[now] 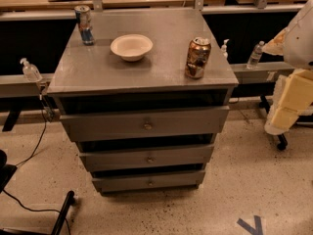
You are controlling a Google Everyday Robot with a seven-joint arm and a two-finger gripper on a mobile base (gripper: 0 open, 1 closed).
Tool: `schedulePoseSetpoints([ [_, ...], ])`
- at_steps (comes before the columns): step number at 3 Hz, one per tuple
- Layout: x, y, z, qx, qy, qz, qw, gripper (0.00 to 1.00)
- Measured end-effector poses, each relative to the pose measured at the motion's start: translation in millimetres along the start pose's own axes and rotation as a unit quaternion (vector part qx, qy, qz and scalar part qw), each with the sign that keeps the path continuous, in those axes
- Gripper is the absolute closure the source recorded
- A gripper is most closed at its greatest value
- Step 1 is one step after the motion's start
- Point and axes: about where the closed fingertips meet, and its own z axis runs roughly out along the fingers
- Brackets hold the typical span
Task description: Open middle drawer
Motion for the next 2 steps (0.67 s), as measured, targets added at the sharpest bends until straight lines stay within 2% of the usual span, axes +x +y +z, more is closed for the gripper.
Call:
schedulePoseSetpoints([
  [1,0.0,0.0,0.0,0.0,0.0,0.0,1.0,0.0],
  [2,-7.5,3.6,6.3,-0.014,-0.006,-0.018,0.9997,0.0],
])
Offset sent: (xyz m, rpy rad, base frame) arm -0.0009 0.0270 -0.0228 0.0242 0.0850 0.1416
